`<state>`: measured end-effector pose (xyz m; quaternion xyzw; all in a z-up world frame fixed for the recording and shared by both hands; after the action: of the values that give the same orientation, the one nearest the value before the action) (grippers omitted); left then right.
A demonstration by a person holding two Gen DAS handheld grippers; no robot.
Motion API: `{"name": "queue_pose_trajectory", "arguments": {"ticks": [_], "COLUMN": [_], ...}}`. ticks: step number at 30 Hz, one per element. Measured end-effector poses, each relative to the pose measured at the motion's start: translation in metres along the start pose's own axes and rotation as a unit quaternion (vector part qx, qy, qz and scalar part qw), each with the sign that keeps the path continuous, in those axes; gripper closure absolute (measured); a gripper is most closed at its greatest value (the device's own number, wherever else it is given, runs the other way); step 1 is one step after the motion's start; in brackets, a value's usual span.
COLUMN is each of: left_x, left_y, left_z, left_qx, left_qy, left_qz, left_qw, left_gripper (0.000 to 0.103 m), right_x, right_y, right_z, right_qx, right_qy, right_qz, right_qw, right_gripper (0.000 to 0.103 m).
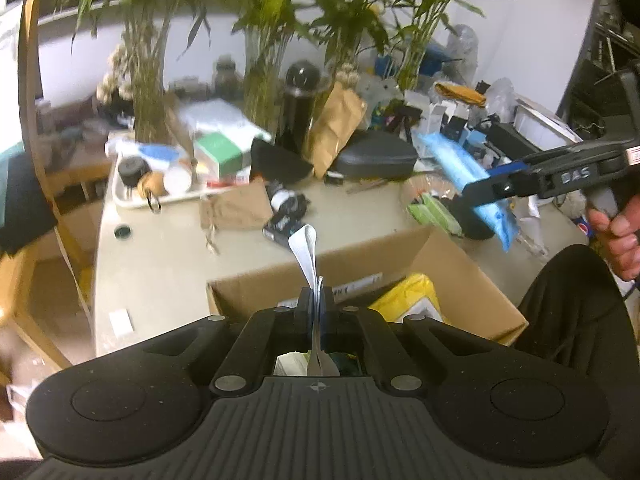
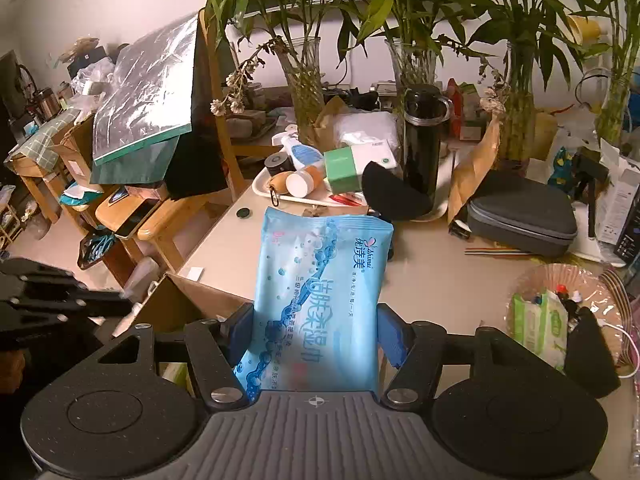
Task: Organize soft objects
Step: 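Open the left tool over the box dropping the white strip while the right tool carries the blue pack, then lower the blue pack into the box and open the right tool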
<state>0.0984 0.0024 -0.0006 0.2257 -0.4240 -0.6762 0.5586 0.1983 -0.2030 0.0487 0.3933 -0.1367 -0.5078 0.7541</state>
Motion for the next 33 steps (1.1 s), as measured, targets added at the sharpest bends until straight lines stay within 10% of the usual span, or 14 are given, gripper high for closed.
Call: {"name": "queue_pose_trajectory", "arguments": {"ticks": [3, 8, 26, 33], "left_x": [-0.003, -0.002, 0.001, -0.002], "left_y": [-0.008, -0.015, -0.015, -0.013], "left_z": [-0.004, 0.002, 0.027, 0.03], "left_qx": [-0.006, 0.007, 0.027, 0.028], "left_qy": [-0.006, -0.012, 0.014, 0.055], "left_qz": [0.019, 0.024, -0.034, -0.037], "left_qw": [0.9998, 0.9996, 0.999, 0.9974], "left_gripper": [0.097, 0.055, 0.055, 0.055], "right_x": [0.0, -0.001, -0.006, -0.004], "right_y": [-0.002, -0.009, -0.032, -0.044], "right_z": [0.0, -0.001, -0.006, -0.011], "right_qx": [-0.004, -0.014, -0.062, -0.058], "right_qy": [0.011, 0.026, 0.063, 0.043], "right_qz": [-0.009, -0.022, -0.096, -0.097], "right_qw": [1.0, 0.999, 0.991, 0.993], "right_gripper": [0.036, 0.036, 0.035, 0.001]}}
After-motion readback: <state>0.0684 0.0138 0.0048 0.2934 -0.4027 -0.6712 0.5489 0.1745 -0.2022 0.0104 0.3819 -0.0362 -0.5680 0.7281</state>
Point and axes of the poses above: each gripper's, at about its wrist camera, not at the fingertips, and z roughly against the way its jaws point, x to its right, y to its top, the point moved 3 cm from there along -z, roughly the way its jaws point, and after that the axes turned 12 degrees about x, right-handed, at the moved point
